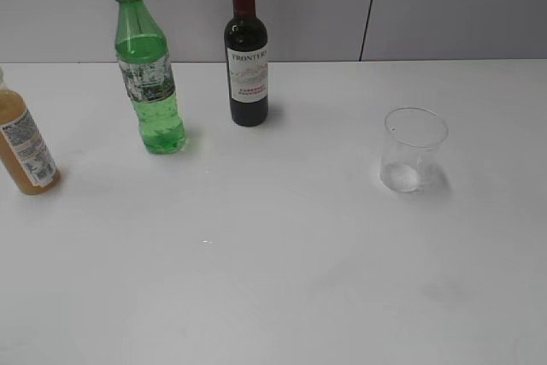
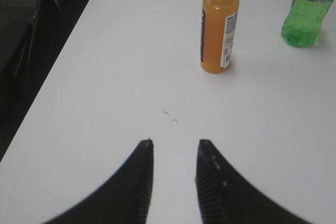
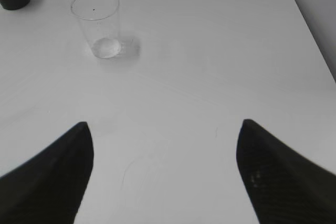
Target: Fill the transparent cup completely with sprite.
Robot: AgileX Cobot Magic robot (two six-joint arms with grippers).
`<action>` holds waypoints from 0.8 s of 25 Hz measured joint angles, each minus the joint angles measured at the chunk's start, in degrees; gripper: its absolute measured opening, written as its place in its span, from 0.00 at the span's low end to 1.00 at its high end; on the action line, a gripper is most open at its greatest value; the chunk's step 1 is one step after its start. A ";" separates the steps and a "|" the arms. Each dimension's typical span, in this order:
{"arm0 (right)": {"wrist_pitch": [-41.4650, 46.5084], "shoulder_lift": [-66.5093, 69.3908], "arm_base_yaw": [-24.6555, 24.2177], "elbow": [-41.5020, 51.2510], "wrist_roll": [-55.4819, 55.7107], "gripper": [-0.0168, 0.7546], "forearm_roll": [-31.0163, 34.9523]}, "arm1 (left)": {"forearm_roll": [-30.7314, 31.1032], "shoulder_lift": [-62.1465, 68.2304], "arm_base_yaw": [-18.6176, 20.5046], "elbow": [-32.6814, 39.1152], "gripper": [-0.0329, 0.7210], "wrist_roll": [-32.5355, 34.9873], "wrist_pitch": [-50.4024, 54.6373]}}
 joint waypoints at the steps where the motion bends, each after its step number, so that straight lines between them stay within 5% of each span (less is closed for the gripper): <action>1: 0.00 0.00 0.00 0.00 0.00 0.87 0.00 | 0.00 0.00 0.00 0.00 0.35 0.00 0.00; 20: -0.19 0.00 0.00 -0.11 0.00 0.86 0.29 | 0.00 0.00 0.00 0.00 0.35 0.00 0.00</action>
